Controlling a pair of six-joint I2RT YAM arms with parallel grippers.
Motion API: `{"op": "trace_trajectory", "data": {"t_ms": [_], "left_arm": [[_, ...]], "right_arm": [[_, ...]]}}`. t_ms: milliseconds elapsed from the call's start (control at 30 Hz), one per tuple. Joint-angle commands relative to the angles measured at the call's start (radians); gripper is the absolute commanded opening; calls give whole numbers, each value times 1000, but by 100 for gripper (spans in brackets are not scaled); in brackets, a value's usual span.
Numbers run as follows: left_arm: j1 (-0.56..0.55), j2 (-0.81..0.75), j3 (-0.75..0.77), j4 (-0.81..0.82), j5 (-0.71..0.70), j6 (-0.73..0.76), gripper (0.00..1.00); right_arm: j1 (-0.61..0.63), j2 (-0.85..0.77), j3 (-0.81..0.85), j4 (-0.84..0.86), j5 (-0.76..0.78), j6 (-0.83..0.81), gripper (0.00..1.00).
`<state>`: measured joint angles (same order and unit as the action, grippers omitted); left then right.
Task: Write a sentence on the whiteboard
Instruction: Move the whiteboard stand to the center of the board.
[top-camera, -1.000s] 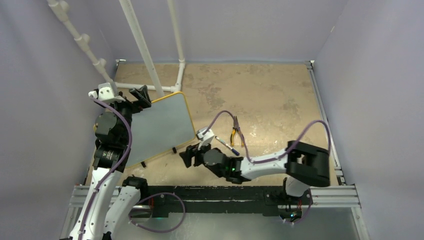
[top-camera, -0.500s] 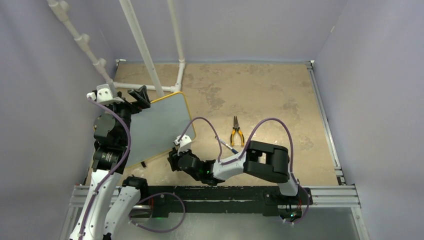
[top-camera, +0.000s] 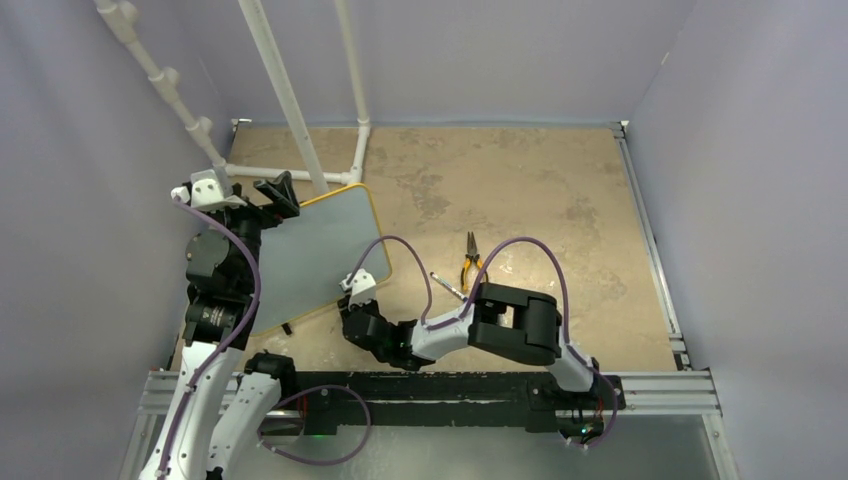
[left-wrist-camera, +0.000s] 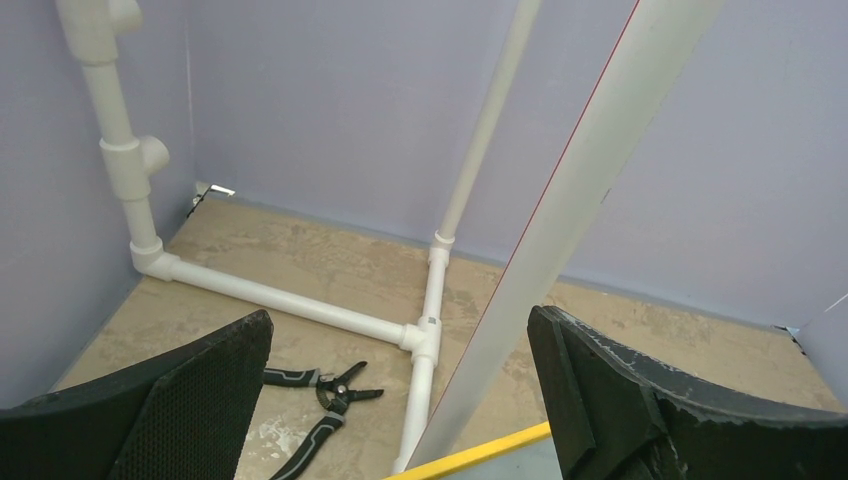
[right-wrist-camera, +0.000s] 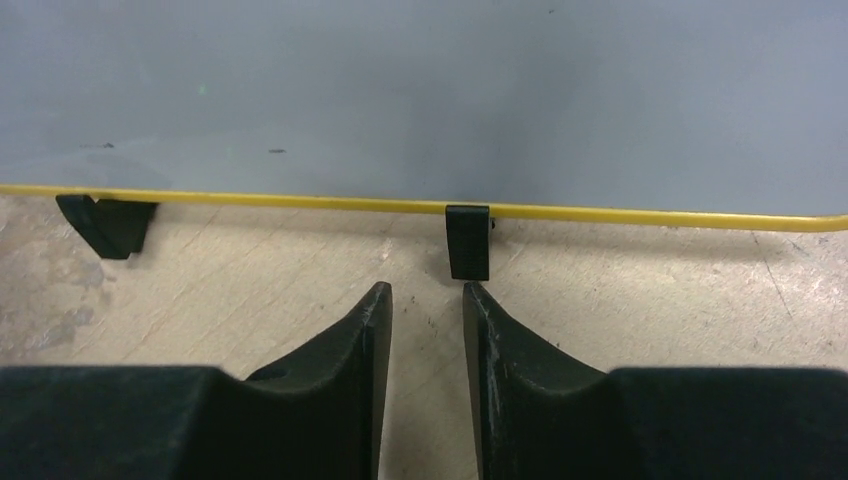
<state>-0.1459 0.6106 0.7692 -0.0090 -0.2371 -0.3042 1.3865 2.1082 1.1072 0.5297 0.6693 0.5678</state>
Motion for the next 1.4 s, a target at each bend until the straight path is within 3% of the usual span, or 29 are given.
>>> {"op": "trace_trajectory", "data": {"t_ms": [0, 67, 267, 567, 767, 867, 1033, 1200, 1367], "left_arm": [[6, -6, -4, 21, -5, 0, 99], [6, -7, -4, 21, -4, 0, 99], [5, -7, 2, 13, 11, 4, 99], [5, 97, 168, -103, 215, -97, 99], [5, 135, 233, -180, 295, -88, 99], [5, 123, 235, -216, 173, -53, 99], [5, 77, 135, -132, -42, 18, 99], [5, 41, 79, -85, -58, 39, 99], [5, 44, 68, -82, -30, 34, 99]], "right_arm": [[-2, 34, 40, -39, 69, 23, 33], [-1, 41, 42, -39, 76, 23, 29], [-14, 16, -8, -59, 111, 60, 0], [-78, -120, -217, -16, 138, 112, 0], [-93, -190, -347, 213, 33, -6, 0], [-81, -205, -349, 259, -33, -42, 7], [-49, -185, -279, 273, -73, -77, 35], [-45, -117, -187, 216, -56, -53, 50], [-45, -43, -86, 167, -46, -52, 54]]}}
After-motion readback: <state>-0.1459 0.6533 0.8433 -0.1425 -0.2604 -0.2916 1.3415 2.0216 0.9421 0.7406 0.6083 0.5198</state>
